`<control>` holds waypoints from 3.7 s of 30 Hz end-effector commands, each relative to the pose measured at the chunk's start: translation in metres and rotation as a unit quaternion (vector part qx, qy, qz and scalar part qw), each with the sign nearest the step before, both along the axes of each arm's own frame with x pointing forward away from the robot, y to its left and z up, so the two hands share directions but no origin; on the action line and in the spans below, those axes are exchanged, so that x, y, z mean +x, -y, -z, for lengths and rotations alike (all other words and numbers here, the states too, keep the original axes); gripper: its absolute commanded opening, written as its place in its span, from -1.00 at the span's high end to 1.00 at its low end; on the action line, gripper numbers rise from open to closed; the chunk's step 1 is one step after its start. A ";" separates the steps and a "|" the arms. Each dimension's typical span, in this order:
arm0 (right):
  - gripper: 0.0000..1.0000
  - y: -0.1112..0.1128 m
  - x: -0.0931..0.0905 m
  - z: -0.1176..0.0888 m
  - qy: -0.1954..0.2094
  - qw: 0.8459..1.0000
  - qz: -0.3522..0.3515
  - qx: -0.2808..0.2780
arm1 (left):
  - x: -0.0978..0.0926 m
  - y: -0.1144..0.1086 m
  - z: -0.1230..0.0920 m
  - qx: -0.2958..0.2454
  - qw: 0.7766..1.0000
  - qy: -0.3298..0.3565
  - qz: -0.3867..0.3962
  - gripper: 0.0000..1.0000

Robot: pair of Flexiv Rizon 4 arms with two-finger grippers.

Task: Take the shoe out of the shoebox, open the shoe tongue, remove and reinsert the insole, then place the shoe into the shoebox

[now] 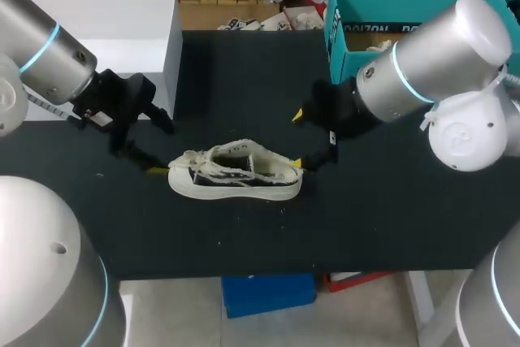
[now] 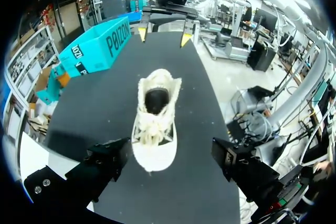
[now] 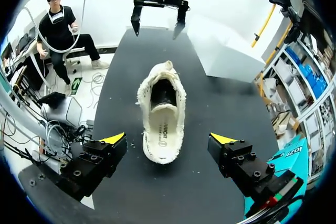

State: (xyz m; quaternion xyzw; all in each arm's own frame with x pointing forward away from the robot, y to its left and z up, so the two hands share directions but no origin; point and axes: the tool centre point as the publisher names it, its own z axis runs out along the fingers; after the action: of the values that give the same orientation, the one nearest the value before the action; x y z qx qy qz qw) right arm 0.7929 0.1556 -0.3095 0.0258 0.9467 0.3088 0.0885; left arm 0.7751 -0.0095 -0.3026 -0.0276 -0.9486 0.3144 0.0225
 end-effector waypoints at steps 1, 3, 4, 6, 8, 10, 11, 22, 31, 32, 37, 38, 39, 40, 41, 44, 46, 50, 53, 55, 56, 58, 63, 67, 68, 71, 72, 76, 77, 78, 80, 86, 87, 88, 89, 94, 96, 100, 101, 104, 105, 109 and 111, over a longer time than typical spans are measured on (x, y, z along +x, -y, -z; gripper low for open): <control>-1.00 0.000 0.001 0.024 0.003 0.999 -0.001 0.040 | 0.000 0.000 0.002 0.000 1.000 0.002 0.000 -1.00; -1.00 -0.002 0.001 0.030 0.000 0.999 -0.002 0.044 | 0.000 0.000 0.002 0.000 1.000 0.002 0.000 -1.00; -1.00 -0.002 0.002 0.033 0.002 0.999 0.002 0.050 | 0.000 0.000 0.002 0.000 1.000 0.002 0.000 -1.00; -1.00 -0.003 0.001 0.037 0.000 0.998 0.004 0.056 | 0.000 0.000 0.002 0.000 1.000 0.002 0.000 -1.00; -1.00 -0.004 0.001 0.041 0.000 0.998 0.008 0.065 | 0.000 0.000 0.002 0.000 1.000 0.002 0.000 -1.00; -1.00 -0.006 0.001 0.045 -0.001 0.997 0.012 0.079 | 0.000 0.000 0.002 0.000 1.000 0.002 0.000 -1.00; -1.00 -0.006 0.001 0.048 -0.003 0.997 0.013 0.082 | 0.000 0.000 0.002 0.000 1.000 0.002 0.000 -1.00; -1.00 -0.013 -0.002 0.073 -0.014 0.992 0.020 0.125 | 0.000 0.000 0.002 0.000 1.000 0.002 0.000 -1.00; -1.00 -0.013 0.003 0.083 -0.018 0.989 0.016 0.143 | 0.000 0.000 0.002 0.000 1.000 0.002 0.000 -1.00; -1.00 -0.013 0.004 0.084 -0.019 0.989 0.015 0.144 | 0.000 0.000 0.002 0.000 1.000 0.002 0.000 -1.00; -1.00 -0.013 0.007 0.088 -0.023 0.989 0.012 0.148 | 0.000 0.000 0.002 0.000 1.000 0.002 0.000 -1.00; -1.00 -0.013 0.008 0.089 -0.024 0.988 0.012 0.149 | 0.000 0.000 0.002 0.000 1.000 0.002 0.000 -1.00; -1.00 -0.014 0.008 0.090 -0.025 0.988 0.011 0.151 | 0.000 0.000 0.002 0.000 1.000 0.002 0.000 -1.00; -1.00 -0.015 0.008 0.091 -0.025 0.988 0.010 0.152 | 0.000 0.000 0.002 0.000 1.000 0.002 0.000 -1.00; -1.00 -0.016 0.009 0.092 -0.026 0.988 0.010 0.153 | 0.000 0.000 0.002 0.000 1.000 0.002 0.000 -1.00; -1.00 -0.019 0.009 0.095 -0.028 0.987 0.009 0.158 | 0.000 0.000 0.002 0.000 1.000 0.002 0.000 -1.00; -1.00 -0.020 0.009 0.098 -0.029 0.986 0.009 0.161 | 0.000 0.000 0.002 0.000 1.000 0.002 0.000 -1.00; -1.00 -0.022 0.008 0.103 -0.033 0.985 0.010 0.167 | 0.000 0.000 0.002 0.000 1.000 0.002 0.000 -1.00; -1.00 -0.023 0.007 0.107 -0.036 0.985 0.011 0.170 | 0.000 0.000 0.002 0.000 1.000 0.002 0.000 -1.00; -1.00 -0.022 0.006 0.109 -0.038 0.984 0.013 0.173 | 0.000 0.000 0.002 0.000 1.000 0.002 0.000 -1.00; -1.00 -0.023 0.006 0.110 -0.039 0.984 0.013 0.174 | 0.000 0.000 0.002 0.000 1.000 0.002 0.000 -1.00; -1.00 -0.024 0.005 0.112 -0.040 0.983 0.014 0.176 | 0.000 0.000 0.002 0.000 1.000 0.002 0.000 -1.00; -1.00 -0.026 0.005 0.116 -0.042 0.982 0.016 0.183 | 0.000 0.000 0.002 0.000 1.000 0.002 0.000 -1.00; -1.00 -0.027 0.006 0.120 -0.044 0.981 0.017 0.188 | 0.000 0.000 0.002 0.000 1.000 0.002 0.000 -1.00; -1.00 -0.027 0.006 0.120 -0.044 0.981 0.017 0.188 | 0.000 0.000 0.002 0.000 1.000 0.002 0.000 -1.00; -1.00 -0.028 0.007 0.122 -0.047 0.980 0.016 0.192 | 0.000 0.000 0.002 0.000 1.000 0.002 0.000 -1.00; -1.00 -0.028 0.007 0.123 -0.047 0.980 0.017 0.194 | 0.000 0.000 0.002 0.000 1.000 0.002 0.000 -1.00; -1.00 -0.028 0.009 0.126 -0.051 0.978 0.017 0.203 | 0.000 0.000 0.002 0.000 1.000 0.002 0.000 -1.00; -0.47 -0.029 0.009 0.127 -0.052 0.978 0.017 0.201 | 0.000 0.000 0.002 0.000 1.000 0.002 0.000 -1.00; 0.93 -0.029 0.010 0.128 -0.055 0.979 0.019 0.197 | 0.000 0.000 0.002 0.000 1.000 0.002 0.000 -1.00; 1.00 -0.029 0.010 0.129 -0.057 0.978 0.018 0.202 | 0.000 0.000 0.002 0.000 1.000 0.002 0.000 -1.00; 1.00 -0.029 0.010 0.129 -0.057 0.978 0.018 0.202 | 0.000 0.000 0.002 0.000 1.000 0.002 0.000 -1.00; 1.00 -0.029 0.010 0.129 -0.057 0.978 0.018 0.202 | 0.000 0.000 0.002 0.000 1.000 0.002 0.000 -1.00; 1.00 -0.029 0.010 0.129 -0.057 0.978 0.018 0.202 | 0.000 0.000 0.002 0.000 1.000 0.002 0.000 -1.00; 1.00 -0.029 0.010 0.129 -0.057 0.978 0.018 0.202 | 0.000 0.000 0.002 0.000 1.000 0.002 0.000 -1.00; 1.00 -0.029 0.010 0.129 -0.057 0.978 0.018 0.202 | 0.001 0.006 0.000 0.040 0.999 -0.004 -0.026 -1.00; 1.00 -0.029 0.010 0.129 -0.057 0.978 0.018 0.202 | 0.003 0.010 0.000 0.066 0.995 -0.014 -0.067 -1.00; 1.00 -0.029 0.010 0.129 -0.057 0.978 0.018 0.202 | 0.009 0.014 0.000 0.081 0.987 -0.045 -0.129 -1.00; 1.00 -0.029 0.010 0.129 -0.057 0.978 0.018 0.202 | 0.009 0.014 0.000 0.081 0.987 -0.045 -0.129 -1.00; 1.00 -0.029 0.010 0.129 -0.057 0.978 0.018 0.202 | 0.009 0.014 0.000 0.081 0.987 -0.045 -0.129 -1.00; 1.00 -0.029 0.010 0.129 -0.057 0.978 0.018 0.202 | 0.009 0.014 0.000 0.081 0.987 -0.045 -0.129 -1.00; 1.00 -0.029 0.010 0.129 -0.057 0.978 0.018 0.202 | 0.009 0.014 0.000 0.081 0.987 -0.045 -0.129 -1.00; 1.00 -0.029 0.010 0.129 -0.057 0.978 0.018 0.202 | 0.009 0.014 0.000 0.081 0.987 -0.045 -0.129 -1.00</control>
State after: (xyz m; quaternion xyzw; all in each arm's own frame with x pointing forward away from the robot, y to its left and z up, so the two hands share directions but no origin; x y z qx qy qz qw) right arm 0.8022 0.1829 -0.4344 0.0768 0.8673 0.4907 0.0325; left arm 0.7840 -0.0241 -0.3021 0.1105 -0.9644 0.2388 0.0269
